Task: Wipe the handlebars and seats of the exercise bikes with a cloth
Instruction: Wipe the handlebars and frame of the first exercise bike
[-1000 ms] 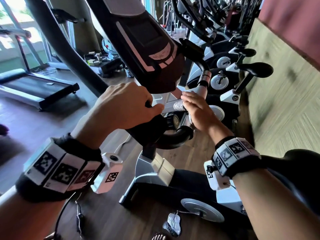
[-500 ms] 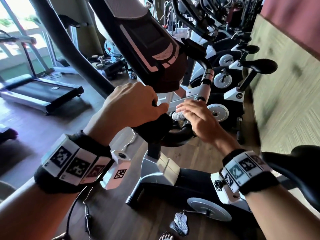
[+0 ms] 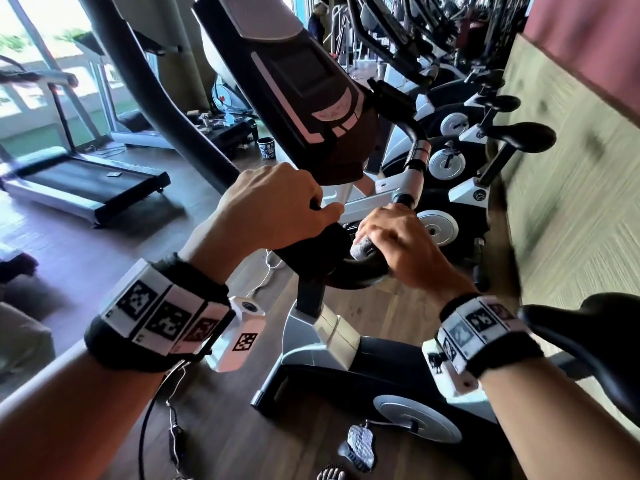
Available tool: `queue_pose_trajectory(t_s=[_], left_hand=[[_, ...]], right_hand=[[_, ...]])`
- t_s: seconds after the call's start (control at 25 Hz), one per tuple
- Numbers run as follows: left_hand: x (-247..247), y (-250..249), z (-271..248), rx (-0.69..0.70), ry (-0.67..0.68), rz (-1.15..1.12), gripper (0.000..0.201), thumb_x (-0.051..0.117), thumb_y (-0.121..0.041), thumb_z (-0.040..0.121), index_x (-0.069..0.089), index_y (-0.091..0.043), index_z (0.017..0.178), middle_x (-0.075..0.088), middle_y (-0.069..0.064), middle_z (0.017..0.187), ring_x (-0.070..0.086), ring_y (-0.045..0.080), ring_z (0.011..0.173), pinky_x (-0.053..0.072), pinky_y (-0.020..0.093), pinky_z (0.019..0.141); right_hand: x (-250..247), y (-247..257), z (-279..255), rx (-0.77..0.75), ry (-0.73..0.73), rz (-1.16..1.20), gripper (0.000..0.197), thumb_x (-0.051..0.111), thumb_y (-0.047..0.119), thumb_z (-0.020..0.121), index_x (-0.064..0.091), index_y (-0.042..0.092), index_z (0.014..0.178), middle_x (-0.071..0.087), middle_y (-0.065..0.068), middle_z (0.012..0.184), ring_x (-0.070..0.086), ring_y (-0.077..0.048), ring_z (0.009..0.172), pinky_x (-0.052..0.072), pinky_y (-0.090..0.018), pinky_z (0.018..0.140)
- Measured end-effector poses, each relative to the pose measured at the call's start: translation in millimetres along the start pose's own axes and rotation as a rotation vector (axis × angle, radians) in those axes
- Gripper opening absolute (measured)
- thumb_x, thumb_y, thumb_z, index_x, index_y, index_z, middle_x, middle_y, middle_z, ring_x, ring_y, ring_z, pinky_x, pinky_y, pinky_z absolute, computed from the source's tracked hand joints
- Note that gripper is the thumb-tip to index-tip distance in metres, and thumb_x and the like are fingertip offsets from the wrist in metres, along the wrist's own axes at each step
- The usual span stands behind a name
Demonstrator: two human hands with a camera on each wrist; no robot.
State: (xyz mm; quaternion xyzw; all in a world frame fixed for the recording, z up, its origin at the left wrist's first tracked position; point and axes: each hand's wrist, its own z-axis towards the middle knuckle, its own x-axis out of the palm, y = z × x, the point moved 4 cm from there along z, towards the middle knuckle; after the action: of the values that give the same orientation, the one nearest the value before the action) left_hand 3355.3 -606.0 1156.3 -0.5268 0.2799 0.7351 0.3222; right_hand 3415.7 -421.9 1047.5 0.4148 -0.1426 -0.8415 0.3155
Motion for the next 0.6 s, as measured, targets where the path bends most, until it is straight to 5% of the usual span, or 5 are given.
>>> queue_pose_trajectory(t_s=[0.16,0.4,0.52,0.6], left_hand=[[0,1,-2,0.008,-0.017,0.002,0.052,0.04,-0.072,0.091,0.044,-0.031,0.061,0.061,-0.005,0.078,0.059,0.02,0.077,0.041,0.032,0.068],[1,2,2,-0.019,-0.033,0.029,0.052,0.042,-0.072,0.092,0.044,-0.031,0.06,0.063,-0.005,0.082,0.061,0.021,0.08,0.037,0.032,0.068],[1,2,-2,-0.035,-0.04,0.01,0.052,0.043,-0.07,0.093,0.057,-0.029,0.065,0.064,-0.008,0.081,0.062,0.016,0.077,0.04,0.031,0.067],[-2,3,-6,-0.079,-0.11,-0.071,0.049,0.046,-0.066,0.094,0.069,-0.026,0.077,0.066,-0.007,0.081,0.063,0.014,0.076,0.044,0.031,0.067]], right_hand=[[-4,-20,23,0.188,0.009,0.105,0.038,0.043,0.03,0.088,0.072,0.009,0.074,0.073,-0.004,0.082,0.067,-0.022,0.086,0.049,-0.051,0.089],[5,16,-13,0.121,-0.256,0.066,0.042,0.042,0.021,0.096,0.066,-0.001,0.069,0.067,-0.009,0.074,0.063,-0.033,0.082,0.048,-0.047,0.087],[-1,27,-11,0.305,-0.537,0.397,0.046,0.044,0.013,0.099,0.051,0.0,0.056,0.06,0.004,0.05,0.06,-0.016,0.051,0.045,-0.026,0.055],[-6,25,-24,0.364,-0.647,0.489,0.046,0.045,0.01,0.102,0.051,0.008,0.056,0.05,0.011,0.043,0.047,-0.003,0.041,0.04,-0.019,0.051]])
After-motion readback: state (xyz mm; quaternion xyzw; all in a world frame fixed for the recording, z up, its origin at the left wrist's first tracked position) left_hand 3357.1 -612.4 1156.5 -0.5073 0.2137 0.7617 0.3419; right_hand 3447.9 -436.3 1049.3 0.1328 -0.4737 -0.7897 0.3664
